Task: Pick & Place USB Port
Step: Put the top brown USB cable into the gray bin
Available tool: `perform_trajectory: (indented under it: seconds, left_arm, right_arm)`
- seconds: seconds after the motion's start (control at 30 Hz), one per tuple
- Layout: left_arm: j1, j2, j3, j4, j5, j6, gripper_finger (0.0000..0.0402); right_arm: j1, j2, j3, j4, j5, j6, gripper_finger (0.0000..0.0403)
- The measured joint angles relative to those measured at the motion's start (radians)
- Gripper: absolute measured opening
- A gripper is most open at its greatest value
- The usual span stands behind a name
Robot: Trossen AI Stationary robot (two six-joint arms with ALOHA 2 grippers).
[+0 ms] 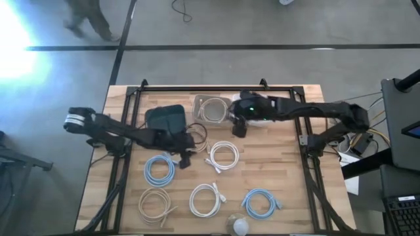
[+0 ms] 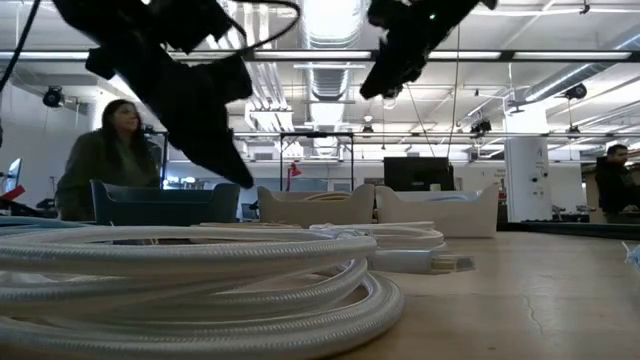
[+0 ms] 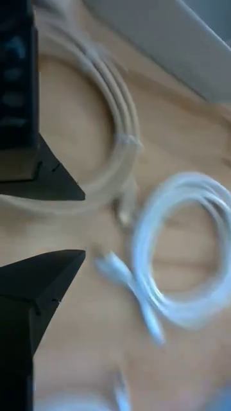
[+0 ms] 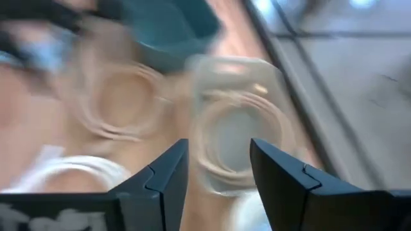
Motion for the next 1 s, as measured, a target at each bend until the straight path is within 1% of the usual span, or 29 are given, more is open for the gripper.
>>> perform_trajectory:
  seconds: [0.07,0.1,0.17,0.3,0.43,0.6,0.7,0.87,0.93,1.0]
  left_arm:
    - [0.000,0.039,0.042,-0.068,-0.049,0.019,0.0135]
    - [0.000,0.058,0.060,-0.089,-0.054,0.026,0.0135]
    - [0.000,0.099,0.086,-0.118,-0.052,0.026,0.0135]
    - [0.000,0.180,0.109,-0.126,-0.025,0.027,0.0135]
    - [0.000,0.245,0.115,-0.127,-0.024,0.019,0.0135]
    - [0.000,0.276,0.119,-0.117,-0.027,-0.006,0.0133]
    - [-0.003,0.277,0.119,-0.117,-0.023,-0.006,0.0109]
    - [-0.001,0.263,0.134,-0.132,-0.002,-0.005,0.0029]
    - [-0.005,0.254,0.148,-0.143,-0.006,-0.007,0.0026]
    - [-0.022,0.240,0.169,-0.145,-0.050,-0.001,0.0026]
  right_arm:
    - [0.001,-0.052,-0.081,0.087,-0.044,0.016,0.0151]
    - [0.001,-0.075,-0.122,0.125,-0.051,0.032,0.0149]
    - [0.000,-0.117,-0.199,0.189,-0.050,0.069,0.0145]
    - [-0.002,-0.184,-0.322,0.253,-0.047,0.135,0.0145]
    - [-0.002,-0.233,-0.395,0.263,-0.048,0.183,0.0145]
    - [0.000,-0.273,-0.428,0.263,-0.048,0.207,0.0139]
    - [0.000,-0.283,-0.432,0.262,-0.048,0.206,0.0136]
    - [0.000,-0.283,-0.432,0.264,-0.048,0.203,0.0139]
    - [0.000,-0.280,-0.434,0.263,-0.048,0.203,0.0138]
    - [0.000,-0.280,-0.440,0.260,-0.048,0.203,0.0136]
